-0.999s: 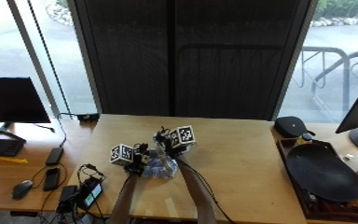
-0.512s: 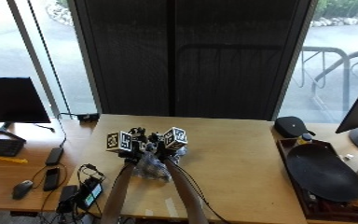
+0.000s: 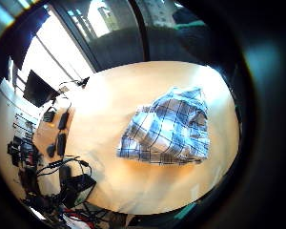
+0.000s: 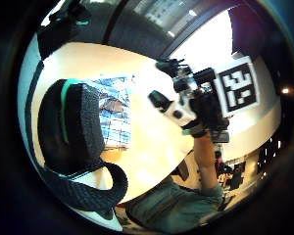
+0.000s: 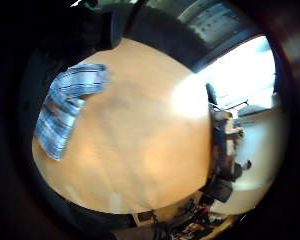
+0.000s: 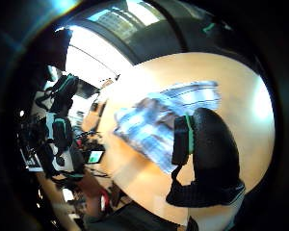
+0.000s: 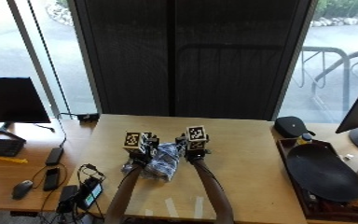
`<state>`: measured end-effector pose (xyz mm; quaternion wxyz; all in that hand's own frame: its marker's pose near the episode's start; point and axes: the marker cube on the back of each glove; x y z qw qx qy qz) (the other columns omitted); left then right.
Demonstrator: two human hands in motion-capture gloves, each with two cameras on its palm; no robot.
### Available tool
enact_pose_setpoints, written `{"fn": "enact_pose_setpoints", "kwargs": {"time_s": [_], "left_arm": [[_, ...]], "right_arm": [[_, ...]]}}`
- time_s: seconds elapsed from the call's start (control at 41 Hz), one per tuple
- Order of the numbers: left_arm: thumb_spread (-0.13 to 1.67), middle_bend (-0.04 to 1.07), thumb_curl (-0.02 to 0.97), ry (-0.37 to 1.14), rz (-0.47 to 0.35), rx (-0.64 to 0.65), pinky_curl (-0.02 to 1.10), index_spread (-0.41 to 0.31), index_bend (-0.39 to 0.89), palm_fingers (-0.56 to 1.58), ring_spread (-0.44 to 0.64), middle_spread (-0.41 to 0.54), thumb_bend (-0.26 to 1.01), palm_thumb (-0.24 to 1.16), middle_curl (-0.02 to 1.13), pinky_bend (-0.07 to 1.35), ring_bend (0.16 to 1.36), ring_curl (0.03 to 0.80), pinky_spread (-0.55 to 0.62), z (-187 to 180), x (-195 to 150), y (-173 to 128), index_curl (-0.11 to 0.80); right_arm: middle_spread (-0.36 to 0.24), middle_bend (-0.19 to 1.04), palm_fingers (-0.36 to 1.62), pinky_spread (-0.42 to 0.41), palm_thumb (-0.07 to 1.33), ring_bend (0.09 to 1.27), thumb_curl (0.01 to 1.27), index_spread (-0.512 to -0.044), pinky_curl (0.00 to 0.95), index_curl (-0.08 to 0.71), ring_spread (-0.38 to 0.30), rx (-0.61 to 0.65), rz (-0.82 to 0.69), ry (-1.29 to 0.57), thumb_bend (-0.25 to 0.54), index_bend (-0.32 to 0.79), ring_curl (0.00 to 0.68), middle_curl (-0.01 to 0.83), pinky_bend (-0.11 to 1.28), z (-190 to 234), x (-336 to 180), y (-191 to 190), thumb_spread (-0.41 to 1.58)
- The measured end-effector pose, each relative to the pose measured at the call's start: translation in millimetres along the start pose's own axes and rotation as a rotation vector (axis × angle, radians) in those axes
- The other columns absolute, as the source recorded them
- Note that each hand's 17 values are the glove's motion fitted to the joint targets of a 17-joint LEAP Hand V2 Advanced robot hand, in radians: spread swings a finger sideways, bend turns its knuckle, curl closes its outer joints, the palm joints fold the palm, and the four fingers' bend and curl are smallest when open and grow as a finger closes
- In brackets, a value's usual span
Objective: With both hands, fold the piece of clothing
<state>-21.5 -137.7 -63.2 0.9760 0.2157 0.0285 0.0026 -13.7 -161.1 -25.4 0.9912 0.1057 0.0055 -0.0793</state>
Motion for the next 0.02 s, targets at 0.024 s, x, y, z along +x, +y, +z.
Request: {"fn": "enact_pose_setpoints", "kwargs": {"time_s": [0.024], "left_arm": [[1.51,0.18,0.243,-0.055,0.007,0.031,0.34,-0.181,0.17,0.63,0.1,-0.133,0.1,0.24,0.42,0.19,0.33,0.323,0.29,-2.5,-2.2,-4.7,0.412]], "right_arm": [[-0.132,0.12,0.49,0.083,0.71,0.27,0.39,-0.346,0.382,0.32,-0.081,-0.004,0.034,0.053,-0.045,0.16,0.399,0.366,0.55,-4.2,8.1,2.9,1.23]]}}
